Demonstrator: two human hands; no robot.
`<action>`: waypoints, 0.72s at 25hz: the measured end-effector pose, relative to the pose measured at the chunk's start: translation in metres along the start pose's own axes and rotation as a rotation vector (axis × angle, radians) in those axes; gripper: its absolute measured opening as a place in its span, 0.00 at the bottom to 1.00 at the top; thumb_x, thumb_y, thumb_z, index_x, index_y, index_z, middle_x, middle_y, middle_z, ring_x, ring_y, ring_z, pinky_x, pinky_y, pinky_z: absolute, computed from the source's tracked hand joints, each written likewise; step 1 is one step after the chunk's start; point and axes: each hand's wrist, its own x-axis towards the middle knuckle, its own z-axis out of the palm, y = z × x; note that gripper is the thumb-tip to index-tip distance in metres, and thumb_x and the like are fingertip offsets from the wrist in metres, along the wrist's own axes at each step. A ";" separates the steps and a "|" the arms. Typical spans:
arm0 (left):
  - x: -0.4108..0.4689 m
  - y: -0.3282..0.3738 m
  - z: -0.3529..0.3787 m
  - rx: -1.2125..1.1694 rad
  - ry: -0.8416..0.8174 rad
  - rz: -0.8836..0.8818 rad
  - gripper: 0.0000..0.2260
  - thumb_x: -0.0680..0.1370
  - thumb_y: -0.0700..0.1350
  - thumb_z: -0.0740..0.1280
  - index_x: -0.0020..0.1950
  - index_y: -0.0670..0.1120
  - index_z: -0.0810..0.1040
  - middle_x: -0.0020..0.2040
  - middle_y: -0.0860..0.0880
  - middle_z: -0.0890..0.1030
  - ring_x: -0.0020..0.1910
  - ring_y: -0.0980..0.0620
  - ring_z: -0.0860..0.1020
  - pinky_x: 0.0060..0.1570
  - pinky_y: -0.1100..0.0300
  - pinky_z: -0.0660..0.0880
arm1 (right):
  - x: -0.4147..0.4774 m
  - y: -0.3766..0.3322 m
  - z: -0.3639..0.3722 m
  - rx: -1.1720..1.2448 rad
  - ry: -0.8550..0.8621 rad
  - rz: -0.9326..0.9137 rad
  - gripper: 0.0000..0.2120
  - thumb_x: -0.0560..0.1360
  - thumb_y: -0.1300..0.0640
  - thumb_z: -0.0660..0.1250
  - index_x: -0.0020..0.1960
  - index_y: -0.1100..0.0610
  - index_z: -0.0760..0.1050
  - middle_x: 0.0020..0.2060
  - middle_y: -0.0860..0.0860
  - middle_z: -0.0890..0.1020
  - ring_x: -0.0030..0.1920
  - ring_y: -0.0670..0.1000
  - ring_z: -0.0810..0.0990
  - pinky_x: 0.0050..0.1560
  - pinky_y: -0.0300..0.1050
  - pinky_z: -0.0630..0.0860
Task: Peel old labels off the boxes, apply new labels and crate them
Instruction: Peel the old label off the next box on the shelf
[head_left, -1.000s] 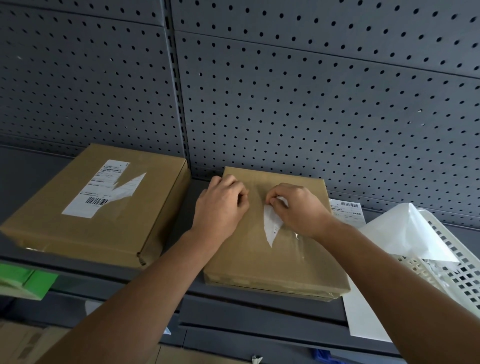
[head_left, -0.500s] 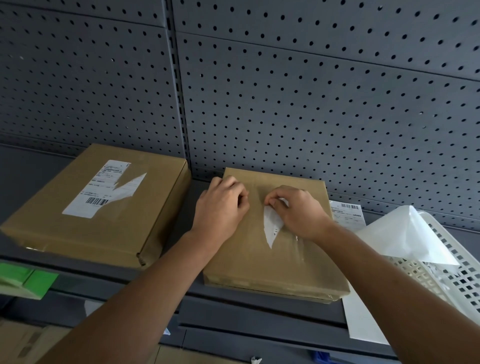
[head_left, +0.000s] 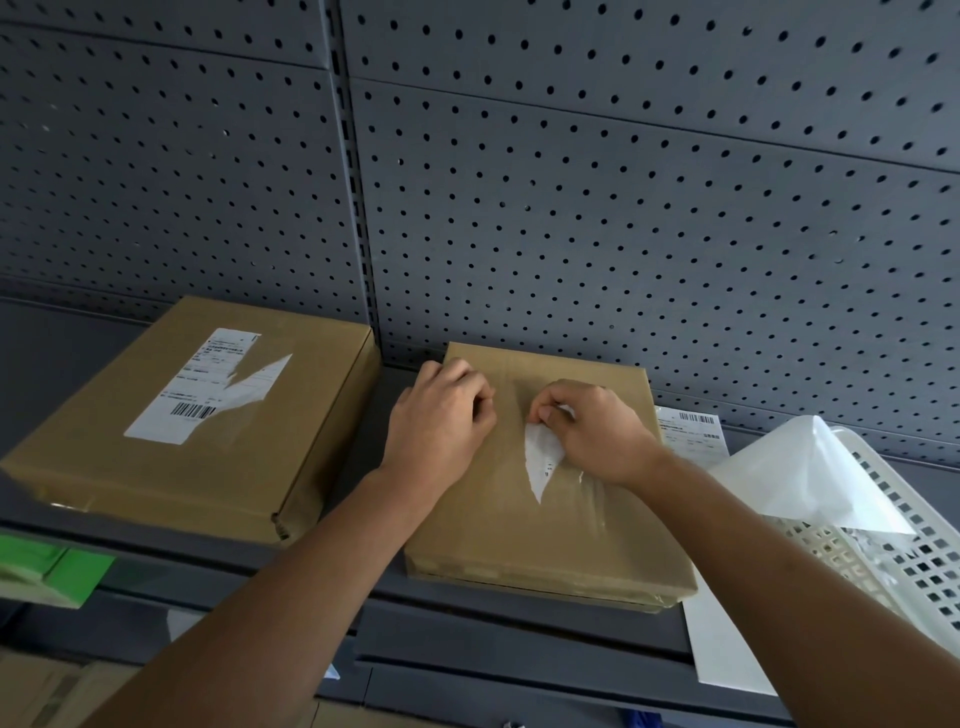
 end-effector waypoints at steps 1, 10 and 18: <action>0.001 0.000 -0.001 0.002 0.001 0.002 0.06 0.80 0.49 0.67 0.53 0.50 0.81 0.52 0.56 0.77 0.52 0.54 0.73 0.41 0.57 0.74 | 0.000 0.000 -0.001 0.032 0.017 0.002 0.10 0.80 0.58 0.62 0.46 0.47 0.80 0.46 0.37 0.82 0.50 0.40 0.78 0.54 0.43 0.76; 0.001 0.001 -0.002 -0.011 -0.005 -0.006 0.07 0.80 0.49 0.66 0.54 0.49 0.82 0.53 0.56 0.77 0.52 0.53 0.73 0.43 0.54 0.76 | 0.000 0.003 -0.007 0.068 0.040 -0.047 0.10 0.80 0.60 0.63 0.47 0.50 0.81 0.46 0.39 0.82 0.49 0.38 0.79 0.51 0.30 0.73; 0.001 0.001 -0.001 -0.012 -0.028 -0.029 0.08 0.80 0.50 0.66 0.54 0.50 0.82 0.54 0.56 0.78 0.53 0.54 0.72 0.46 0.52 0.78 | 0.013 -0.002 -0.016 -0.399 -0.071 -0.352 0.05 0.75 0.60 0.67 0.47 0.54 0.82 0.45 0.46 0.81 0.43 0.50 0.80 0.43 0.46 0.76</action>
